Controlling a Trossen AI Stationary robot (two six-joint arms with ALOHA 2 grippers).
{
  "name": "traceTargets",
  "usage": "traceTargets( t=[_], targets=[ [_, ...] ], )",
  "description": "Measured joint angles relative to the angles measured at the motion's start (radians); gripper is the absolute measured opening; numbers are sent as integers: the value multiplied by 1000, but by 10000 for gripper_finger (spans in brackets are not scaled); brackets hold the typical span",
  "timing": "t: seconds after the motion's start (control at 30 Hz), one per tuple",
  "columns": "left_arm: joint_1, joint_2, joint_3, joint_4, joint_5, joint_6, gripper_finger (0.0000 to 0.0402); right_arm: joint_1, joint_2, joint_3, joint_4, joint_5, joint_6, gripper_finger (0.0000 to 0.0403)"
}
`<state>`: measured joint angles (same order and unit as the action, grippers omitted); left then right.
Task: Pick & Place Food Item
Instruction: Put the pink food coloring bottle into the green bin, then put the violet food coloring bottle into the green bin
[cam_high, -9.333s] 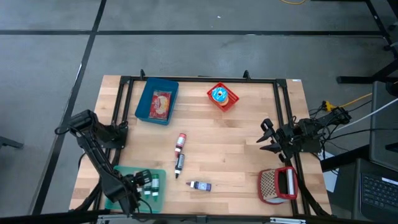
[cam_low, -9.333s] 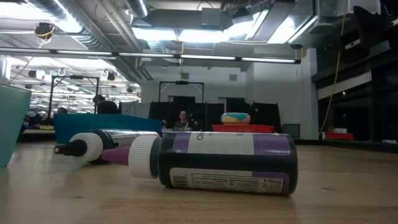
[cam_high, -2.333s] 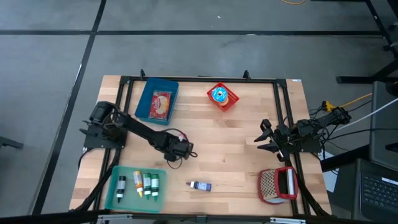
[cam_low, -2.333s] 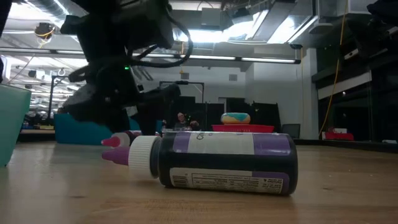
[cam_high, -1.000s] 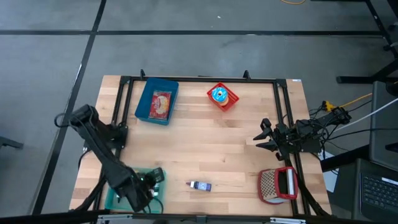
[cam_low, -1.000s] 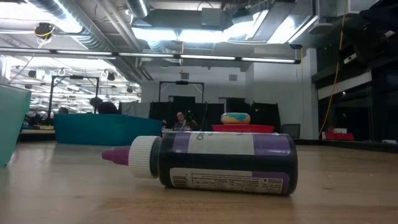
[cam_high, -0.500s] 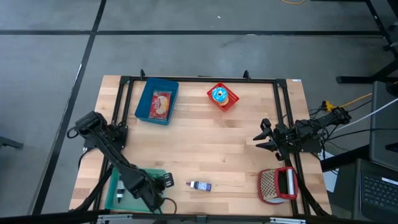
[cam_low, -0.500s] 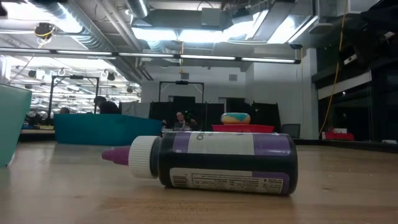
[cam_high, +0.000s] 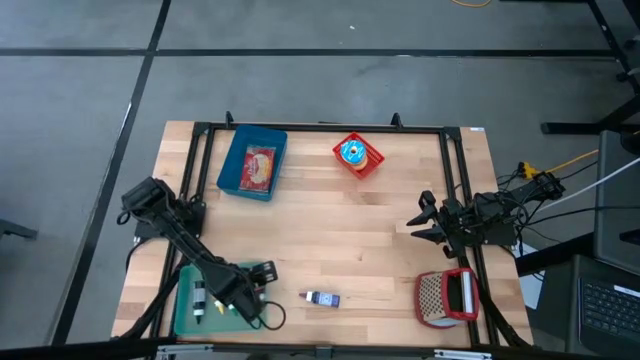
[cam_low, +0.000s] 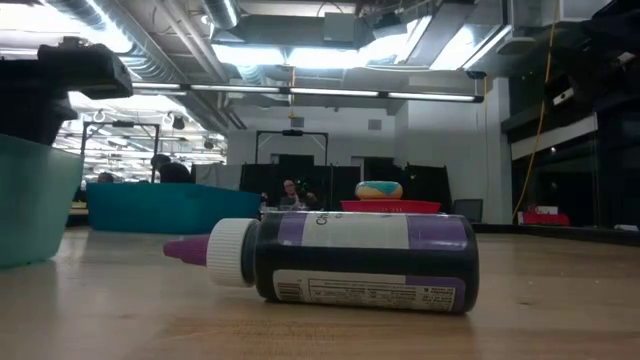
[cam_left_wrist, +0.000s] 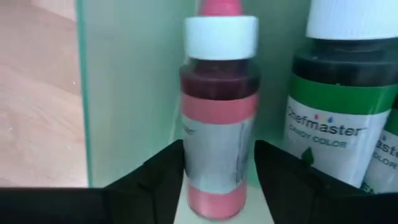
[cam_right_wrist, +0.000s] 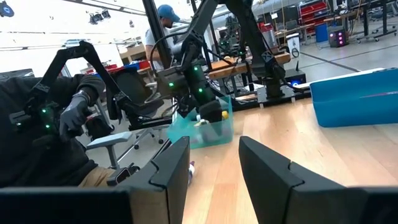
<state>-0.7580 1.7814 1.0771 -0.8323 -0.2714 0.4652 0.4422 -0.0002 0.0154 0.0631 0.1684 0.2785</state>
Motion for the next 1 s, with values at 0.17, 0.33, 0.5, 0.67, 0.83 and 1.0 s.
traceTargets(
  t=[0.17,0.33,0.5,0.67,0.83,1.0],
  targets=[
    [-23,-40,0,-32,-4,-70,226,0,0,0,-4,0,2,142],
    [-56,-121,52,-90,-47,-150,241,0,0,0,-5,0,2,142],
    [-77,-204,133,-118,-117,-255,236,0,0,0,-5,46,2,142],
    [-91,-307,167,-115,-322,-352,222,0,0,0,-4,109,28,142],
    [-81,-386,167,-115,-387,-453,211,0,0,0,-4,76,30,142],
    [-7,-364,167,-71,-407,-495,208,0,0,0,-4,76,71,142]
  ],
)
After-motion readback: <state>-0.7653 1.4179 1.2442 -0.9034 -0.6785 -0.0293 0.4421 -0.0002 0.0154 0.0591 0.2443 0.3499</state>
